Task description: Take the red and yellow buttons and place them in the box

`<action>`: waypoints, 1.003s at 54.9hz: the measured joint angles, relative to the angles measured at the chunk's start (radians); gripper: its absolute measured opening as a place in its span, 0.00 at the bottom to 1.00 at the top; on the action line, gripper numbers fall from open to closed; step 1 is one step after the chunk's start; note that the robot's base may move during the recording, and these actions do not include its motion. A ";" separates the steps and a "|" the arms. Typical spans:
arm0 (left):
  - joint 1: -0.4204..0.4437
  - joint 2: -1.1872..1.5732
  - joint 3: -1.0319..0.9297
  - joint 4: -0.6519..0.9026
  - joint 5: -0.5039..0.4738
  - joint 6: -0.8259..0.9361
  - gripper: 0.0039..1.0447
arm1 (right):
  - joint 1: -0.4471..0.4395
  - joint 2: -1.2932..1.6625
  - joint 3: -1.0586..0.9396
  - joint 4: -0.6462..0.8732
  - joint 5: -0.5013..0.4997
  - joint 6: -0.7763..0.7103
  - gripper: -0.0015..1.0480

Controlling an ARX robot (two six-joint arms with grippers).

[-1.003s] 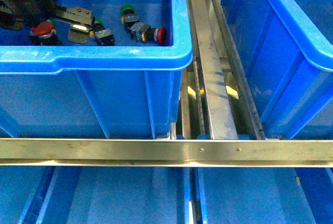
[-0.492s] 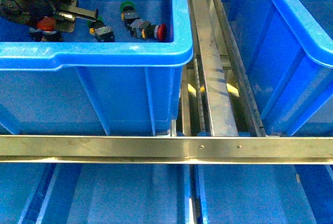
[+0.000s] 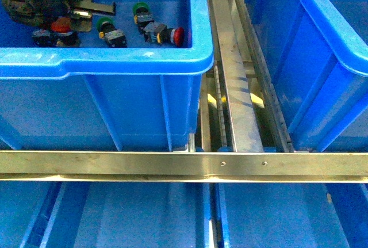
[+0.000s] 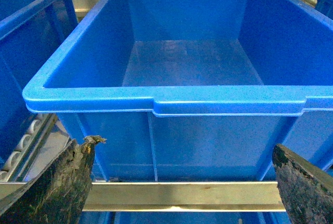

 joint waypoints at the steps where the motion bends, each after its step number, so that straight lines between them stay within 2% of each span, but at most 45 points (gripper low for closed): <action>1: 0.000 -0.012 -0.006 0.031 0.021 -0.024 0.32 | 0.000 0.000 0.000 0.000 0.000 0.000 0.94; 10: 0.000 -0.207 -0.172 0.375 0.119 -0.160 0.32 | 0.000 0.000 0.000 0.000 0.000 0.000 0.94; 27: 0.000 -0.331 -0.349 0.548 0.211 -0.283 0.32 | 0.000 0.000 0.000 0.000 0.000 0.000 0.94; 34: -0.010 -0.370 -0.439 0.734 0.264 -0.432 0.32 | 0.000 0.000 0.000 0.000 0.000 0.000 0.94; 43: -0.062 -0.376 -0.476 0.979 0.317 -0.672 0.32 | 0.000 0.000 0.000 0.000 0.000 0.000 0.94; 47: -0.121 -0.334 -0.465 1.096 0.410 -0.795 0.32 | 0.000 0.000 0.000 0.000 0.000 0.000 0.94; 55: -0.214 -0.250 -0.393 1.070 0.582 -0.826 0.32 | 0.000 0.000 0.000 0.000 0.000 0.000 0.94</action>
